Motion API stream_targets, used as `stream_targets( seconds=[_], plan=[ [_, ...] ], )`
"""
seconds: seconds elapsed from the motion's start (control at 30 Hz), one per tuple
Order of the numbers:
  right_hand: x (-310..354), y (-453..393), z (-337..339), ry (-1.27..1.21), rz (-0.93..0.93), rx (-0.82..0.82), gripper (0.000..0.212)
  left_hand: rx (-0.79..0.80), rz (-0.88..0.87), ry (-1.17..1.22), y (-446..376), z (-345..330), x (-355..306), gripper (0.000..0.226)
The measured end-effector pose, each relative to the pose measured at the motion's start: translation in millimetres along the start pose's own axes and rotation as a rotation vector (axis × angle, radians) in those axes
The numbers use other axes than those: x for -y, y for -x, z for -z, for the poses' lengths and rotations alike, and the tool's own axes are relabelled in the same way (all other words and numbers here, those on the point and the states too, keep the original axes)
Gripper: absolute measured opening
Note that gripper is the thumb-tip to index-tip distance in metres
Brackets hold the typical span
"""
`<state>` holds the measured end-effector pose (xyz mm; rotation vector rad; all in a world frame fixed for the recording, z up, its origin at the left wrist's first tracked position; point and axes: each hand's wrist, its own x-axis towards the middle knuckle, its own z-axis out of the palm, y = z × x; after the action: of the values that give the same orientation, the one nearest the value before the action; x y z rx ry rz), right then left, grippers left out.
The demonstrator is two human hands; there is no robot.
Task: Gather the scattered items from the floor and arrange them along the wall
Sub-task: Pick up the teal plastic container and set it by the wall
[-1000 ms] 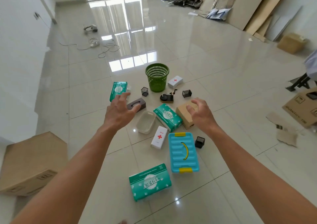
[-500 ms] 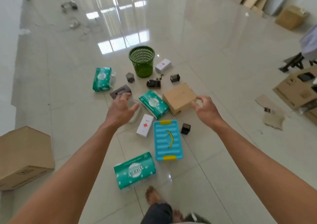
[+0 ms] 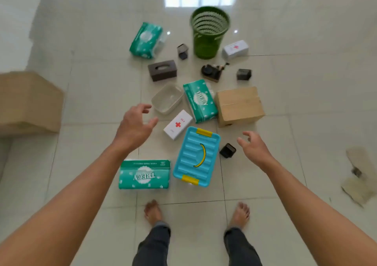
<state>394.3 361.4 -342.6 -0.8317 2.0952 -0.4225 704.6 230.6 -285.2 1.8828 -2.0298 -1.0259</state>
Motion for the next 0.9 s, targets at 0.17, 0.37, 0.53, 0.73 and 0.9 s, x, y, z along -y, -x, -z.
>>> stream_targets(
  seconds=[0.17, 0.37, 0.53, 0.73, 0.9],
  plan=[
    [-53.0, -127.8, -41.6, 0.077, 0.02, 0.073, 0.052, -0.01, 0.327, 0.214, -45.3, -119.9, 65.7, 0.04],
    [-139.8, -254.2, -127.9, 0.268, 0.148, 0.192, 0.049, -0.057, 0.682, 0.463, -80.3, -300.5, 145.6, 0.039],
    [-200.9, -328.8, -198.1, 0.326, 0.175, 0.238, 0.052, -0.101, 0.857, 0.521, -77.6, -426.7, 208.2, 0.043],
    [-232.2, -392.4, -265.6, 0.376, 0.201, 0.186, 0.065, -0.334, 0.999, 0.379, -63.3, -514.5, 262.8, 0.063],
    [-228.2, -425.4, -290.8, 0.483, 0.246, -0.04, 0.064, -0.25, 1.231, 0.77, -53.1, -552.5, 283.4, 0.044]
  ],
)
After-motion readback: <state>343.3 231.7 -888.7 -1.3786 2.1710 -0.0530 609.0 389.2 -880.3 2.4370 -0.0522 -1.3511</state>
